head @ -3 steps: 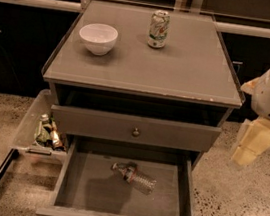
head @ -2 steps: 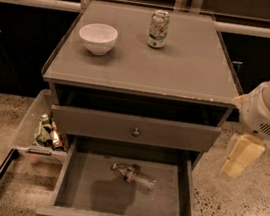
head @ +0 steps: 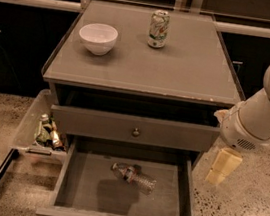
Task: Pick water bottle from middle drawer and place on counter
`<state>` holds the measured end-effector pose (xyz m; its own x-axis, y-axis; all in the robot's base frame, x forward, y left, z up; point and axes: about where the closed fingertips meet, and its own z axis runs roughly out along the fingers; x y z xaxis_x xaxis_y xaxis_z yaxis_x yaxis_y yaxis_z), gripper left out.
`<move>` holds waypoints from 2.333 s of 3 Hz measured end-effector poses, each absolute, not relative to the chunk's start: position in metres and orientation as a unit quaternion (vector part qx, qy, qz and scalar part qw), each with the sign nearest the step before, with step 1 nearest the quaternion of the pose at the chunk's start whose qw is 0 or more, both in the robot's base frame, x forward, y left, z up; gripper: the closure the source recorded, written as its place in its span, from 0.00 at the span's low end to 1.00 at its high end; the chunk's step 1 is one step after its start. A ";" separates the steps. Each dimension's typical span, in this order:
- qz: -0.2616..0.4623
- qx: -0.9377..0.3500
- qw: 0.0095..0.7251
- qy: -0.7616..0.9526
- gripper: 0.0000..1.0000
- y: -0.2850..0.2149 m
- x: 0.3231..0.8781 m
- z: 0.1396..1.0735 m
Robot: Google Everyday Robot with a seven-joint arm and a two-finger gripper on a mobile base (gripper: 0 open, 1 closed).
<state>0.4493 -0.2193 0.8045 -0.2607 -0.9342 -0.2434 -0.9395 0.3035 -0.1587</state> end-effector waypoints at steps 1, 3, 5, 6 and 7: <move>0.019 -0.587 0.148 0.796 0.00 -0.216 0.450 0.788; 0.047 -0.561 0.137 0.815 0.00 -0.204 0.452 0.655; 0.101 -0.532 0.148 0.828 0.00 -0.201 0.470 0.508; 0.101 -0.532 0.148 0.828 0.00 -0.201 0.470 0.508; 0.103 -0.522 0.168 0.830 0.00 -0.195 0.475 0.486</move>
Offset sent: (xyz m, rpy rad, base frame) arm 0.0172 0.0265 -0.1694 0.0705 0.0232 -0.0789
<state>0.4748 -0.1952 0.4858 -0.3985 -0.8322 -0.3856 -0.9012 0.4335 -0.0041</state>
